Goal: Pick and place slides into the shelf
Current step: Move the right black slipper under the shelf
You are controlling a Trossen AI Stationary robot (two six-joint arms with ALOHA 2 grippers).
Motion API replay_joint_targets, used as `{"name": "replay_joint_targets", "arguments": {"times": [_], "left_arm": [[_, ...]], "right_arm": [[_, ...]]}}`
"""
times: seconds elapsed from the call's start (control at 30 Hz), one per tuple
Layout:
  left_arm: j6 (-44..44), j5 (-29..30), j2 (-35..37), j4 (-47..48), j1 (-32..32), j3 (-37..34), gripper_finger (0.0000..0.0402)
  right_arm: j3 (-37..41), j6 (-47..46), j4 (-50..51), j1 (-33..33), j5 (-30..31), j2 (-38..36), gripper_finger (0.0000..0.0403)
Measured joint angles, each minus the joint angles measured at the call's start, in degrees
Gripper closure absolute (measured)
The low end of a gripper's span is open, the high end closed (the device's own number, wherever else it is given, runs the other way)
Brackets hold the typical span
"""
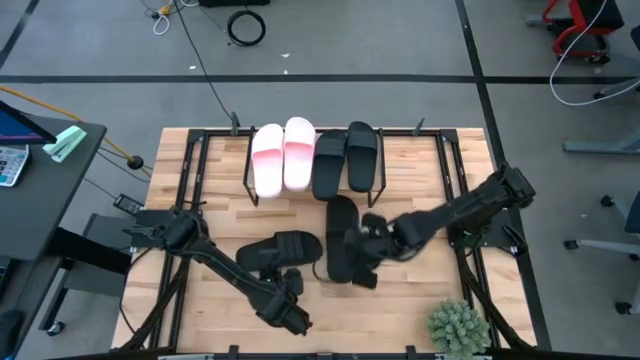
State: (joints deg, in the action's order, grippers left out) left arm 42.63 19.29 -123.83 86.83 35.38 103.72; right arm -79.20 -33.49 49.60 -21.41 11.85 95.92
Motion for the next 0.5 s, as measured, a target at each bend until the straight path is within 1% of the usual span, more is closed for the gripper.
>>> {"name": "replay_joint_targets", "arguments": {"times": [0.1,0.23,0.3,0.37,0.5], "left_arm": [[0.29,0.00,0.00,0.02,0.74,0.00,0.0289],[0.33,-0.02,0.00,0.00,1.39,0.01,0.0302],[0.33,0.02,0.00,0.00,1.59,0.01,0.0313],[0.33,0.02,0.00,0.00,1.59,0.02,0.0325],[0.63,0.00,0.00,0.02,1.77,0.02,0.0345]], "right_arm": [[0.00,-1.91,-3.93,-4.02,-0.84,0.96,0.0334],[0.00,1.28,-13.98,-9.00,0.07,5.30,0.0389],[0.00,2.82,-19.94,-10.42,0.95,8.11,0.0395],[-0.02,1.92,-24.04,-10.75,1.14,11.07,0.0393],[-0.02,1.06,-24.68,-10.09,1.08,16.68,0.0399]]}}
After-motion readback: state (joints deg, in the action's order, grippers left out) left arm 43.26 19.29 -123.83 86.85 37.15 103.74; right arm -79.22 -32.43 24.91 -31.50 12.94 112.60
